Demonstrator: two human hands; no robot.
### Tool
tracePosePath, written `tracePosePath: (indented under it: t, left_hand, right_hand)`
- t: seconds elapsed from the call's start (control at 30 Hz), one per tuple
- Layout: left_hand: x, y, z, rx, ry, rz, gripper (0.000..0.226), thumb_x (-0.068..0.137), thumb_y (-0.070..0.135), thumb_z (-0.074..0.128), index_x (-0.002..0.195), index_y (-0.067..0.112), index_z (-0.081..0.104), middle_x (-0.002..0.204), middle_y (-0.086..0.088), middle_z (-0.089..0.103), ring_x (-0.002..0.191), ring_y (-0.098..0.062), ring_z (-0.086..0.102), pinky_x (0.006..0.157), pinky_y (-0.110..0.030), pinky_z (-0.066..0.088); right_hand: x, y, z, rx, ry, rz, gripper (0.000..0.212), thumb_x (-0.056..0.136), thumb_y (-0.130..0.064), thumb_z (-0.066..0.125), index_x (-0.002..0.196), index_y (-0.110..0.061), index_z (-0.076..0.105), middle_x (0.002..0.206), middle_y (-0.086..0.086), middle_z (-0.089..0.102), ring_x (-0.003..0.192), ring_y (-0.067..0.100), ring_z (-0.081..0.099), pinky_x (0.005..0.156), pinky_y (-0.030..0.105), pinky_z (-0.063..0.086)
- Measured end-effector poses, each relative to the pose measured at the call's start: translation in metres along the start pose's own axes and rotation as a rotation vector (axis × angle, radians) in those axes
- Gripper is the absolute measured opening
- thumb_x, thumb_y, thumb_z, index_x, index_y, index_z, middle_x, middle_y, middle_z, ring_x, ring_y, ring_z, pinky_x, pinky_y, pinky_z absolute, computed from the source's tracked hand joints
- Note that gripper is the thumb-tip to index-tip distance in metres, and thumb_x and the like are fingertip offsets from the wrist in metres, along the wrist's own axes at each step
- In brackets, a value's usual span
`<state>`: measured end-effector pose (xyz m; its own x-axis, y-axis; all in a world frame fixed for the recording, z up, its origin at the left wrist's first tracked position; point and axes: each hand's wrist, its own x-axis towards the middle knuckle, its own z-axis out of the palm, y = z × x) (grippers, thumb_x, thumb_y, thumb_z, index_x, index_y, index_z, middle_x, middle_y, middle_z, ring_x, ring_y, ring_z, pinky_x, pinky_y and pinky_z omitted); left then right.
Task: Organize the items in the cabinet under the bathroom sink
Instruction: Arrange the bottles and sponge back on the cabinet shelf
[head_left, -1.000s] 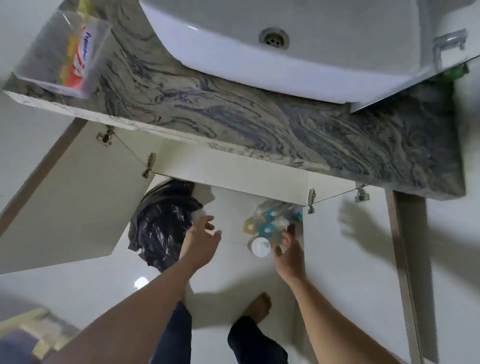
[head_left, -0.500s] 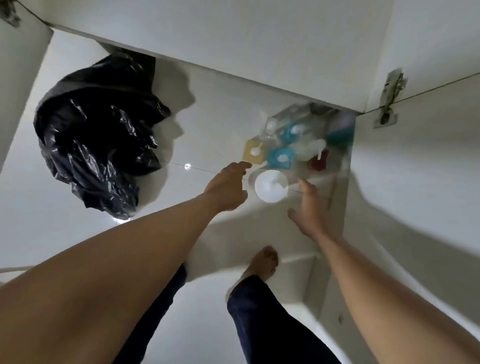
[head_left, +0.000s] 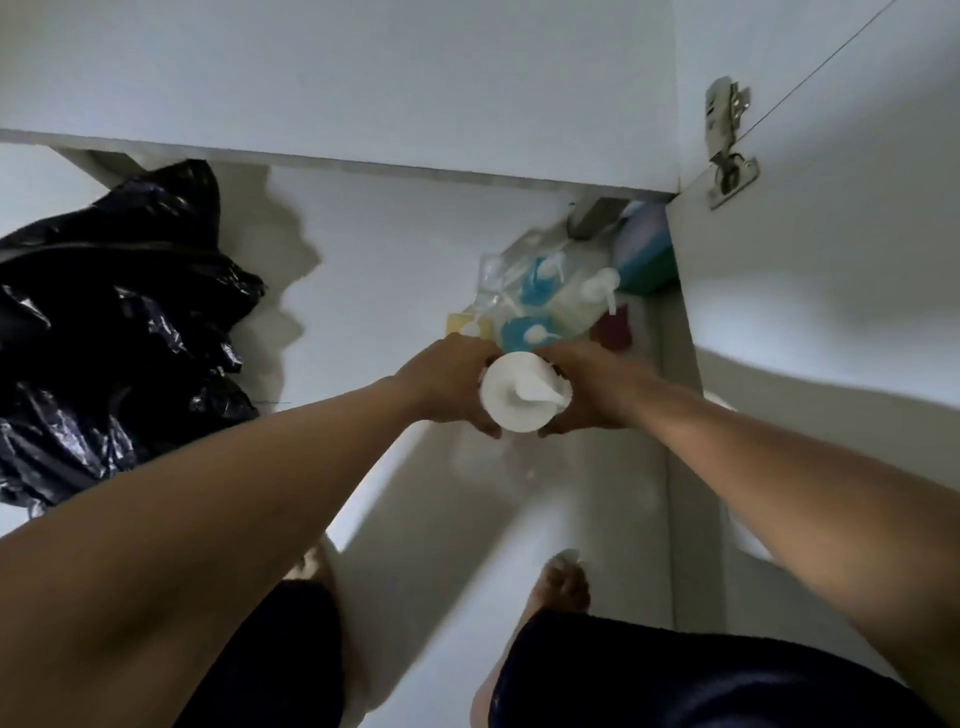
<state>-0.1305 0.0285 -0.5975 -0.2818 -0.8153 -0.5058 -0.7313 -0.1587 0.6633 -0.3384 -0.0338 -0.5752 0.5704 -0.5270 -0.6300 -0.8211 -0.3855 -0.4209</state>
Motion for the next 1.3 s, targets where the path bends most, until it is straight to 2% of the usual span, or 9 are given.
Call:
tracePosePath:
  t: [0.23,0.37,0.53,0.7,0.8,0.9,1.03,1.17,1.3]
  left_hand:
    - [0.019,0.056,-0.109,0.206,-0.145,0.037,0.062,0.044,0.05,0.097,0.092,0.019,0.072,0.09,0.008,0.074,0.079,-0.012,0.071,0.067,-0.022,0.053]
    - [0.022,0.098,-0.186,0.22,-0.131,0.064,0.048,0.052,0.035,0.097,0.092,0.015,0.078,0.089,0.0,0.077,0.074,-0.01,0.074,0.069,-0.025,0.057]
    - [0.017,0.126,-0.241,0.117,0.091,0.169,0.061,0.052,0.036,0.088,0.106,0.009,0.075,0.098,-0.004,0.077,0.092,-0.02,0.074,0.083,-0.039,0.06]
    - [0.024,0.125,-0.263,-0.261,0.391,0.369,0.055,0.067,0.032,0.088,0.118,0.016,0.072,0.111,0.0,0.075,0.105,-0.02,0.071,0.088,-0.046,0.059]
    - [0.035,0.134,-0.266,-0.526,0.527,0.468,0.046,0.077,0.025,0.085,0.12,0.016,0.072,0.11,-0.001,0.076,0.103,-0.021,0.072,0.086,-0.047,0.06]
    - [0.052,0.141,-0.269,-0.622,0.608,0.53,0.039,0.081,0.024,0.083,0.118,0.015,0.072,0.108,-0.002,0.076,0.101,-0.023,0.073,0.083,-0.048,0.061]
    - [0.079,0.145,-0.268,-0.64,0.652,0.559,0.037,0.082,0.025,0.082,0.117,0.016,0.073,0.106,0.002,0.077,0.096,-0.018,0.074,0.078,-0.041,0.062]
    - [0.109,0.136,-0.267,-0.63,0.653,0.561,0.037,0.083,0.027,0.082,0.117,0.018,0.073,0.106,0.003,0.076,0.098,-0.017,0.073,0.08,-0.043,0.062]
    - [0.138,0.121,-0.267,-0.572,0.701,0.56,0.039,0.082,0.03,0.083,0.118,0.021,0.073,0.105,0.004,0.076,0.097,-0.021,0.073,0.078,-0.048,0.062]
  right_hand:
    - [-0.007,-0.028,-0.098,0.013,-0.008,-0.067,0.062,0.05,-0.052,0.093,0.102,-0.028,0.067,0.095,-0.012,0.071,0.088,0.009,0.066,0.081,0.032,0.054]
    - [-0.019,-0.046,-0.182,0.065,0.056,-0.037,0.06,0.049,-0.037,0.095,0.102,-0.022,0.072,0.095,-0.008,0.076,0.089,0.015,0.072,0.08,0.028,0.059]
    - [-0.027,-0.054,-0.243,0.282,0.211,-0.091,0.05,0.063,-0.007,0.087,0.109,-0.01,0.07,0.107,0.002,0.076,0.104,0.022,0.071,0.091,0.041,0.058]
    - [-0.03,-0.044,-0.271,0.538,0.534,-0.208,0.086,0.053,-0.022,0.091,0.132,-0.02,0.056,0.121,-0.004,0.071,0.116,0.017,0.065,0.09,0.059,0.055]
    - [-0.017,-0.044,-0.277,0.741,0.72,-0.293,0.08,0.069,-0.026,0.09,0.135,-0.022,0.045,0.134,-0.006,0.062,0.127,0.021,0.054,0.077,0.066,0.056]
    - [0.002,-0.046,-0.278,0.755,0.864,-0.362,0.069,0.081,-0.03,0.083,0.137,-0.026,0.043,0.139,-0.01,0.057,0.129,0.023,0.053,0.078,0.061,0.058]
    - [0.036,-0.043,-0.272,0.537,1.01,-0.394,0.095,0.061,-0.032,0.091,0.141,-0.028,0.039,0.141,-0.013,0.049,0.13,0.02,0.049,0.104,0.048,0.049]
    - [0.07,-0.037,-0.266,0.418,1.197,-0.279,0.112,0.058,-0.028,0.095,0.149,-0.025,0.03,0.139,-0.006,0.049,0.127,0.021,0.051,0.1,0.037,0.048]
    - [0.097,-0.024,-0.261,0.468,1.215,-0.27,0.126,0.063,-0.025,0.095,0.156,-0.036,0.011,0.146,-0.003,0.044,0.126,0.017,0.05,0.099,0.032,0.046]
